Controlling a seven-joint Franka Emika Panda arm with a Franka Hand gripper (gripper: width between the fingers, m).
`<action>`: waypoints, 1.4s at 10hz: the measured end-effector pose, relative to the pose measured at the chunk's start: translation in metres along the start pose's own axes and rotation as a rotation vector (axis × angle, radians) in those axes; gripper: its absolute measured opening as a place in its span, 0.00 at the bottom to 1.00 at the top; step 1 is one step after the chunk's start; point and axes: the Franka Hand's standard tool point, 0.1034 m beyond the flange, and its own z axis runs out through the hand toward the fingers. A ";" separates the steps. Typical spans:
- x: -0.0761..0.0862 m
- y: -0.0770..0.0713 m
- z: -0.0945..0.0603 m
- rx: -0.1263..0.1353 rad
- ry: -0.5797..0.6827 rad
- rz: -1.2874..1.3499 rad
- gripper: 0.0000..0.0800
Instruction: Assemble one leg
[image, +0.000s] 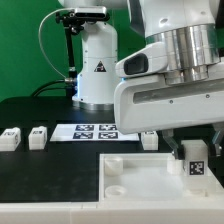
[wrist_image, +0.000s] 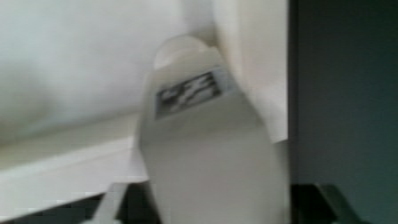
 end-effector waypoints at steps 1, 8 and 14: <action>0.000 0.003 0.000 -0.004 0.001 0.138 0.37; -0.010 0.016 0.001 0.007 -0.002 1.301 0.37; -0.014 -0.001 0.002 -0.024 -0.043 0.942 0.68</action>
Offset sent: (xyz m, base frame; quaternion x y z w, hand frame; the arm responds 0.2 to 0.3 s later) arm 0.0039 0.0134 0.0001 0.0234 0.0349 0.4257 0.9039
